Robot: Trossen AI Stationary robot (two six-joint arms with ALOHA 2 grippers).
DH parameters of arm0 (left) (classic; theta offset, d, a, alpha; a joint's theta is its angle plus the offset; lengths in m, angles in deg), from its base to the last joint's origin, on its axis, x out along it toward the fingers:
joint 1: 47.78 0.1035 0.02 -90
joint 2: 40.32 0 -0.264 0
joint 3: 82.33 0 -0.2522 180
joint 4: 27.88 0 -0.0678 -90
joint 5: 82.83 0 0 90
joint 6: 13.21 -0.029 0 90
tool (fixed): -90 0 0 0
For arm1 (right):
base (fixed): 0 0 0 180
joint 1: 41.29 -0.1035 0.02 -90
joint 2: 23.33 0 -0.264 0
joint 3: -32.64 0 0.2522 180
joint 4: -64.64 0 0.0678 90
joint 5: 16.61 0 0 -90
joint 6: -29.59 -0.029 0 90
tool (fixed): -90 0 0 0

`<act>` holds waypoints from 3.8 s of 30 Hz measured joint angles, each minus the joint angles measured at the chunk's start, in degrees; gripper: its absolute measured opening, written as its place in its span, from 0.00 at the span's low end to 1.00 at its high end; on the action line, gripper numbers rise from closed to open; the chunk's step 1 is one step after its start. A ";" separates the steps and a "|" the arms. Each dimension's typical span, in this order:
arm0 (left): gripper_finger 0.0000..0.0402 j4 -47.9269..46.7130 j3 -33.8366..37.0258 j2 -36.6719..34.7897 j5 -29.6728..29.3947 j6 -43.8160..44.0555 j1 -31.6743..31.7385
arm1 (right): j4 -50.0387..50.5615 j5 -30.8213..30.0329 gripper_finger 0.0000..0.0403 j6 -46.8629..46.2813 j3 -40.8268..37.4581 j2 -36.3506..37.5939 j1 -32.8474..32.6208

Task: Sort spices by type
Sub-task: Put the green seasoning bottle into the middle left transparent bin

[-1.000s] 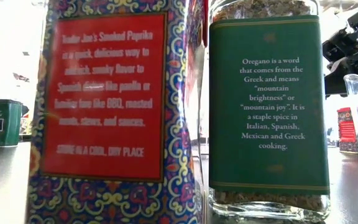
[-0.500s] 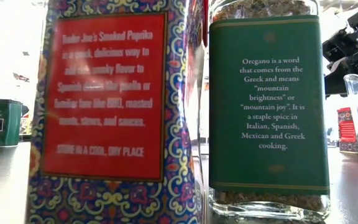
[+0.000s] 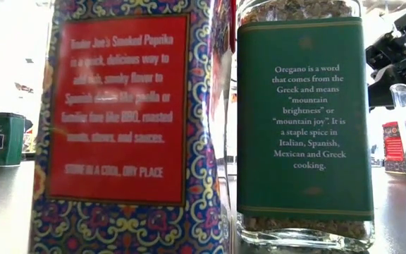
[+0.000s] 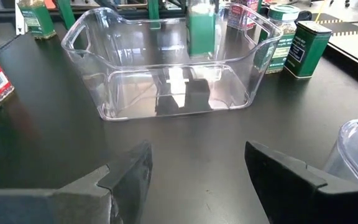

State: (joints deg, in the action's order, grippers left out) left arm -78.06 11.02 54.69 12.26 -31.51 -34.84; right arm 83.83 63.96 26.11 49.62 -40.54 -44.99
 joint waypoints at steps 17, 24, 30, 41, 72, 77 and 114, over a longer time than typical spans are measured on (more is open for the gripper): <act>0.51 0.28 -0.17 2.73 0.88 -2.96 2.23 | -0.02 0.00 0.71 -0.02 0.00 -0.02 -0.02; 0.52 2.97 -0.15 2.63 2.52 -2.58 2.52 | -0.04 0.00 0.71 -0.02 0.00 -0.02 -0.01; 0.52 2.72 -0.13 2.63 4.12 -0.18 3.52 | 0.02 0.00 0.71 -0.02 0.00 -0.02 -0.01; 0.52 2.50 -0.14 2.63 4.07 1.01 3.54 | 0.04 0.00 0.71 -0.02 0.00 -0.02 0.00; 0.52 2.94 -0.13 2.63 3.60 2.57 3.35 | 0.05 0.00 0.71 0.00 0.00 -0.02 -0.02; 0.52 1.96 -0.13 2.63 3.55 0.99 3.35 | 0.06 0.00 0.71 0.00 0.00 -0.02 -0.01; 0.61 4.20 -0.13 2.61 2.98 10.09 3.35 | 0.07 0.02 0.71 0.00 0.00 -0.02 -0.01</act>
State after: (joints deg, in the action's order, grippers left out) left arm -73.86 10.89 57.30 15.25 -21.42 -31.49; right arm 83.90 63.97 26.11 49.62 -40.56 -45.00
